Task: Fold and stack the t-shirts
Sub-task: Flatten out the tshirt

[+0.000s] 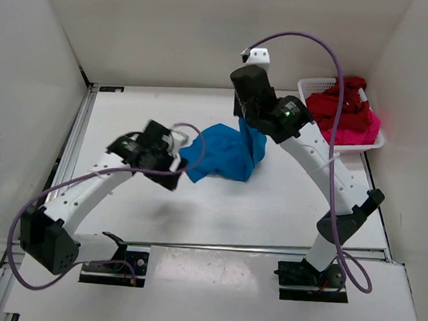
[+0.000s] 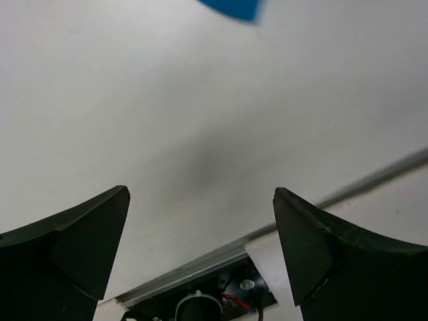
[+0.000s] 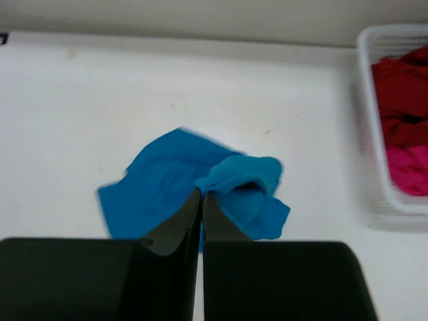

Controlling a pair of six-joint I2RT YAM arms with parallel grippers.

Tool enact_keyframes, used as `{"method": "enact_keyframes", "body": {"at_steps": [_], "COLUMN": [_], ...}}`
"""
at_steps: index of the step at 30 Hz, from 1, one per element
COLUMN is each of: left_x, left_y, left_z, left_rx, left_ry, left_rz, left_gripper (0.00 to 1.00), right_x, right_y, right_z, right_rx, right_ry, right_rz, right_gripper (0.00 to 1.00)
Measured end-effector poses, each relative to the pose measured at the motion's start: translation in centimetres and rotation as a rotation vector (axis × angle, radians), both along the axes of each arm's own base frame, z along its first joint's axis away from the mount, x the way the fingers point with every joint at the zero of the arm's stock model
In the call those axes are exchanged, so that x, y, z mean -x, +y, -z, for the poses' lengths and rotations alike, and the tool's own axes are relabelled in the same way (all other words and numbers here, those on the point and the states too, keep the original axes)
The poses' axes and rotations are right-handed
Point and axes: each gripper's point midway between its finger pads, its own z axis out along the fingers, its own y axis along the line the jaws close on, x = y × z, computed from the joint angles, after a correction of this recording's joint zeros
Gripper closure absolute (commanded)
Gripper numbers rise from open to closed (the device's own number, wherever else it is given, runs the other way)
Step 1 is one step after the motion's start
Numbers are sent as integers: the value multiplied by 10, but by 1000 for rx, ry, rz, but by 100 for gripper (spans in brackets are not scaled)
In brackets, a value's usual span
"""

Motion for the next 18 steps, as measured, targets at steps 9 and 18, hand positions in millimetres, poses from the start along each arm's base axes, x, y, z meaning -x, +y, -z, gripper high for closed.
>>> {"method": "enact_keyframes", "body": {"at_steps": [9, 18], "left_x": [-5, -104], "left_y": [-44, -95], "left_z": [86, 111], "left_rx": [-188, -122], "left_ry": [117, -23], "left_rz": [149, 98], "left_gripper": [0, 0], "right_x": [23, 39], "right_y": [-5, -64], "right_z": [86, 66], "right_rx": [2, -207], "right_ry": [202, 162], "right_rz": [-17, 72], "right_gripper": [100, 100]}}
